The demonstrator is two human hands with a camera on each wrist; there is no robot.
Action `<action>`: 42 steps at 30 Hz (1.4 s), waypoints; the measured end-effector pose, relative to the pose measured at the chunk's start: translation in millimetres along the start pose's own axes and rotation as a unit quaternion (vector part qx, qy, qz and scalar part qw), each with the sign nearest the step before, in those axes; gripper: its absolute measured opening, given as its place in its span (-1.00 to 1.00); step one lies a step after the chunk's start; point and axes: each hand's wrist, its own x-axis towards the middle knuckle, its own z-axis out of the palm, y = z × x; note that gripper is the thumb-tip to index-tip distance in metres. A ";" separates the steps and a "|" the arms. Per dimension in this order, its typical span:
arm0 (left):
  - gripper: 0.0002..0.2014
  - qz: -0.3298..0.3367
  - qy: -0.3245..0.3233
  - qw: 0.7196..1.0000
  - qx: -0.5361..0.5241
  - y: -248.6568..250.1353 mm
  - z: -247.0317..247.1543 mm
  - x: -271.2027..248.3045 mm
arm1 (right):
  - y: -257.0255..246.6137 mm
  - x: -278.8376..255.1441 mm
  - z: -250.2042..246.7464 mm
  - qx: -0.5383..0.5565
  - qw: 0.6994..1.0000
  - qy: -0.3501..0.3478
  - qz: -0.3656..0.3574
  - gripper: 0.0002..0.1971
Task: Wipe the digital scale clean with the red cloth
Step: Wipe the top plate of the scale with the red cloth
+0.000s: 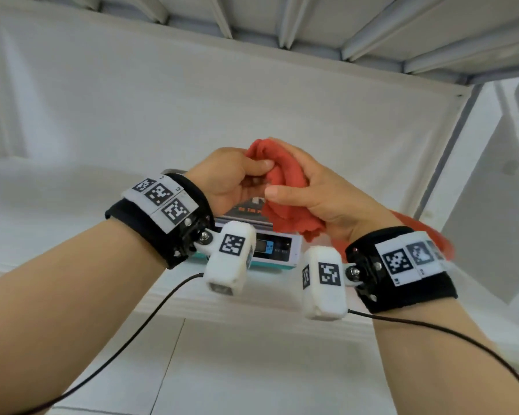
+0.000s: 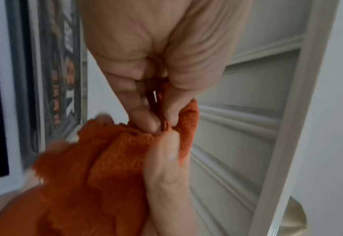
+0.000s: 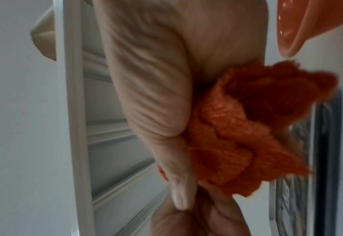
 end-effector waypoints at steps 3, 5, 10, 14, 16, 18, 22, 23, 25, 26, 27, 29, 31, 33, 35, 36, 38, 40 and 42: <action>-0.89 -0.005 -0.009 0.999 -0.038 4.7 0.6 0.8 | 5.0 14.6 -1.5 0.031 0.999 0.030 -0.031 -0.28; -0.87 -0.011 0.005 1.000 -0.006 9.7 -5.7 3.8 | -1.1 22.8 -4.4 0.007 0.995 0.100 -0.013 -0.32; -0.77 -0.028 0.087 0.994 0.065 23.2 -41.5 18.7 | -5.3 49.9 -24.9 -0.074 0.959 0.263 0.074 -0.36; -0.81 -0.031 0.119 0.989 0.086 37.5 -69.9 34.0 | -7.0 71.5 -31.1 -0.151 0.947 0.220 0.181 -0.69; -0.81 -0.030 0.118 0.987 0.106 44.8 -81.2 42.4 | -7.3 81.6 -31.1 -0.185 0.942 0.179 0.215 -0.74; -0.81 -0.026 0.117 0.985 0.124 51.0 -89.9 50.1 | -6.8 92.1 -34.2 -0.213 0.932 0.191 0.222 -0.77; -0.82 -0.021 0.108 0.984 0.142 58.6 -101.9 64.3 | -8.0 114.8 -41.9 -0.261 0.899 0.239 0.258 -0.64; -0.83 -0.022 0.107 0.984 0.144 59.4 -104.0 68.0 | -6.5 121.8 -44.8 -0.268 0.893 0.246 0.266 -0.59; -0.86 -0.024 0.108 0.983 0.149 59.3 -106.8 74.6 | -5.1 133.7 -45.6 -0.287 0.884 0.229 0.290 -0.56; -0.88 -0.025 0.106 0.982 0.152 58.9 -107.4 77.9 | -4.6 137.6 -44.7 -0.298 0.879 0.216 0.303 -0.58; -0.89 -0.026 0.104 0.982 0.153 58.1 -107.6 81.0 | -5.0 140.0 -42.7 -0.303 0.874 0.206 0.318 -0.61; -0.89 -0.027 0.097 0.983 0.157 56.1 -107.7 86.1 | -4.9 143.5 -40.1 -0.313 0.867 0.202 0.330 -0.67; -0.89 -0.027 0.093 0.982 0.164 54.6 -109.2 91.0 | -2.2 148.5 -42.0 -0.310 0.867 0.203 0.334 -0.69; -0.89 -0.032 0.095 0.980 0.171 52.5 -112.3 95.1 | 2.2 154.2 -44.8 -0.301 0.868 0.208 0.334 -0.84; -0.90 -0.037 0.095 0.978 0.182 52.1 -116.2 98.8 | 7.0 158.9 -49.2 -0.301 0.863 0.205 0.350 -0.83; -0.90 -0.038 0.095 0.977 0.187 52.4 -118.8 100.6 | 9.9 161.7 -51.6 -0.299 0.862 0.197 0.360 -0.83; -0.89 -0.042 0.098 0.975 0.194 52.9 -124.0 104.1 | 15.5 168.6 -54.4 -0.316 0.860 0.161 0.367 -0.94; -0.88 -0.047 0.108 0.973 0.200 52.9 -128.5 107.7 | 20.6 174.1 -56.6 -0.362 0.846 0.152 0.360 -0.79; -0.88 -0.051 0.119 0.971 0.202 51.6 -131.5 111.3 | 21.9 176.8 -53.8 -0.365 0.845 0.158 0.358 -0.61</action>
